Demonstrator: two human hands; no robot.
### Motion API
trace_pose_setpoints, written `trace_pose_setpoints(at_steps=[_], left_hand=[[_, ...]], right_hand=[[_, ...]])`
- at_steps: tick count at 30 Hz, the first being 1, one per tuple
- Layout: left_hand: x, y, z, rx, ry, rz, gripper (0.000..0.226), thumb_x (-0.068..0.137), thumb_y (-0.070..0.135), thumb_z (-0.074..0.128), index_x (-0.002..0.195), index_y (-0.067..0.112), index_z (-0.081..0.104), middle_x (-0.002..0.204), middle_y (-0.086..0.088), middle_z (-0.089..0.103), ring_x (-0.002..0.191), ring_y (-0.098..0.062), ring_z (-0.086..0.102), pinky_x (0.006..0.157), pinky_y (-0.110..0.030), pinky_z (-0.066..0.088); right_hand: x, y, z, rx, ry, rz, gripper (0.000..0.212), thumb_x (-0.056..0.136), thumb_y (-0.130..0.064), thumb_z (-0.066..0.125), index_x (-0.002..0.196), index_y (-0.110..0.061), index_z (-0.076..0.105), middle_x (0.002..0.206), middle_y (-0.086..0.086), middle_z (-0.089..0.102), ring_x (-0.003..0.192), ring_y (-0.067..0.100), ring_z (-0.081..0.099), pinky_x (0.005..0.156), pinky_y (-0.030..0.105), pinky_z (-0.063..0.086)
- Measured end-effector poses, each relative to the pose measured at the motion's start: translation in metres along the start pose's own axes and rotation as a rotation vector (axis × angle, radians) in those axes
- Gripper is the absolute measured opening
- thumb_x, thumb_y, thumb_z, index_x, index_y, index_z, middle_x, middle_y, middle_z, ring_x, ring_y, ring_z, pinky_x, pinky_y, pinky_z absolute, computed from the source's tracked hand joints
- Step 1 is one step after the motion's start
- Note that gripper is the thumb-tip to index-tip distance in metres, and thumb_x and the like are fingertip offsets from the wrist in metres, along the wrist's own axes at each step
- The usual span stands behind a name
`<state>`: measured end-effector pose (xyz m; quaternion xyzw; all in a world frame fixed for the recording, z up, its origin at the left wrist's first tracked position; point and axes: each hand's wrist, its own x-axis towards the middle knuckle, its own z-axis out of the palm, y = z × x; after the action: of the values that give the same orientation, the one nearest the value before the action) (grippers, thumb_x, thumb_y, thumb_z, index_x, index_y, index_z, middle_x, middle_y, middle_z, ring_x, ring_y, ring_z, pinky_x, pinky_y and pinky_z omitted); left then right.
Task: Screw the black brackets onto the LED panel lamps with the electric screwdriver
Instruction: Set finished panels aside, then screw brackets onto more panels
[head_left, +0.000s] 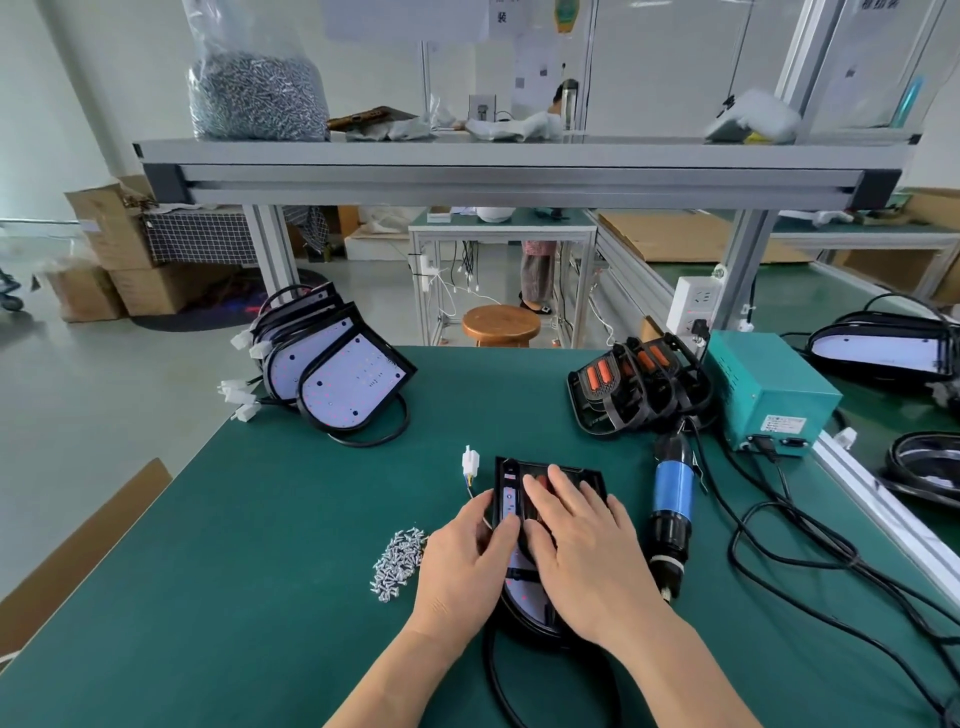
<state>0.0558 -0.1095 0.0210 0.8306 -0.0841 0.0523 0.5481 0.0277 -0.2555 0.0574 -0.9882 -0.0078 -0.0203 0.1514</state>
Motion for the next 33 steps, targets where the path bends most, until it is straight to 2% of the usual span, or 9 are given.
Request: trace_pose_setpoints(at_steps=[8, 12, 15, 18, 20, 23, 27, 30, 33], left_hand=[[0.003, 0.004, -0.002, 0.036, -0.038, -0.021, 0.017, 0.096, 0.042, 0.057, 0.11, 0.04, 0.065, 0.066, 0.003, 0.063, 0.056, -0.006, 0.05, 0.065, -0.029, 0.049], [0.003, 0.009, -0.003, 0.022, -0.051, -0.063, 0.029, 0.09, 0.048, 0.056, 0.117, 0.041, 0.063, 0.061, 0.007, 0.059, 0.057, -0.005, 0.05, 0.065, -0.028, 0.048], [0.002, 0.012, -0.005, -0.049, -0.08, -0.103, 0.032, 0.078, 0.045, 0.057, 0.109, 0.055, 0.06, 0.078, 0.001, 0.072, 0.074, -0.018, 0.067, 0.078, -0.04, 0.056], [0.001, 0.011, -0.006, -0.086, -0.086, -0.111, 0.04, 0.074, 0.041, 0.059, 0.111, 0.057, 0.058, 0.089, 0.001, 0.076, 0.087, -0.024, 0.071, 0.087, -0.045, 0.056], [0.001, 0.012, -0.005, -0.098, -0.086, -0.105, 0.046, 0.073, 0.049, 0.059, 0.119, 0.049, 0.059, 0.091, -0.001, 0.076, 0.09, -0.024, 0.071, 0.09, -0.047, 0.055], [-0.002, 0.012, -0.007, -0.154, -0.054, -0.105, 0.055, 0.078, 0.059, 0.058, 0.128, 0.036, 0.061, 0.093, -0.006, 0.074, 0.093, -0.023, 0.069, 0.091, -0.044, 0.054], [-0.001, 0.014, -0.006, -0.161, 0.113, -0.148, 0.015, 0.1, 0.035, 0.053, 0.105, 0.035, 0.067, 0.085, 0.014, 0.071, 0.082, -0.005, 0.064, 0.075, -0.014, 0.05], [0.0, 0.015, -0.01, -0.103, 0.186, -0.181, 0.017, 0.1, 0.019, 0.055, 0.095, 0.03, 0.068, 0.071, 0.009, 0.068, 0.068, -0.019, 0.064, 0.067, -0.031, 0.055], [0.013, 0.016, -0.031, 0.061, 0.296, -0.153, 0.02, 0.09, 0.013, 0.066, 0.08, 0.03, 0.067, 0.067, 0.011, 0.067, 0.065, -0.012, 0.065, 0.062, -0.021, 0.048]], right_hand=[[-0.002, 0.004, 0.004, 0.086, 0.047, 0.01, 0.052, 0.107, -0.049, 0.022, 0.158, -0.046, 0.016, 0.169, -0.016, 0.003, 0.156, 0.014, 0.006, 0.126, 0.036, 0.0], [-0.003, 0.002, 0.0, 0.1, 0.029, -0.001, 0.051, 0.108, -0.049, 0.021, 0.158, -0.046, 0.015, 0.168, -0.018, 0.001, 0.156, 0.012, 0.003, 0.126, 0.035, -0.002], [-0.004, 0.008, -0.011, 0.299, 0.069, -0.002, 0.052, 0.107, -0.049, 0.026, 0.159, -0.042, 0.021, 0.165, -0.021, 0.008, 0.155, 0.009, 0.002, 0.126, 0.033, 0.002], [-0.003, 0.032, -0.026, 0.417, 0.367, 0.2, 0.052, 0.103, -0.044, 0.044, 0.151, -0.023, 0.044, 0.156, -0.002, 0.039, 0.146, 0.017, 0.028, 0.121, 0.037, 0.023], [-0.002, 0.056, -0.031, 0.384, 0.501, 0.385, 0.049, 0.096, -0.039, 0.06, 0.136, -0.012, 0.054, 0.136, 0.011, 0.051, 0.128, 0.029, 0.041, 0.106, 0.044, 0.037], [-0.003, 0.077, -0.028, 0.406, 0.388, 0.571, 0.057, 0.09, -0.043, 0.067, 0.135, -0.012, 0.05, 0.124, 0.011, 0.047, 0.113, 0.033, 0.046, 0.087, 0.044, 0.043], [-0.001, 0.082, -0.017, 0.313, 0.29, 0.59, 0.074, 0.088, -0.055, 0.062, 0.145, -0.019, 0.032, 0.11, 0.002, 0.058, 0.096, 0.031, 0.056, 0.075, 0.039, 0.043], [0.007, 0.083, -0.018, 0.242, 0.265, 0.59, 0.078, 0.086, -0.05, 0.063, 0.146, -0.018, 0.026, 0.097, 0.002, 0.06, 0.088, 0.031, 0.055, 0.071, 0.038, 0.042], [0.01, 0.085, -0.02, 0.348, 0.272, 0.616, 0.07, 0.079, -0.04, 0.067, 0.134, -0.018, 0.03, 0.083, -0.001, 0.057, 0.081, 0.03, 0.055, 0.066, 0.038, 0.039]])
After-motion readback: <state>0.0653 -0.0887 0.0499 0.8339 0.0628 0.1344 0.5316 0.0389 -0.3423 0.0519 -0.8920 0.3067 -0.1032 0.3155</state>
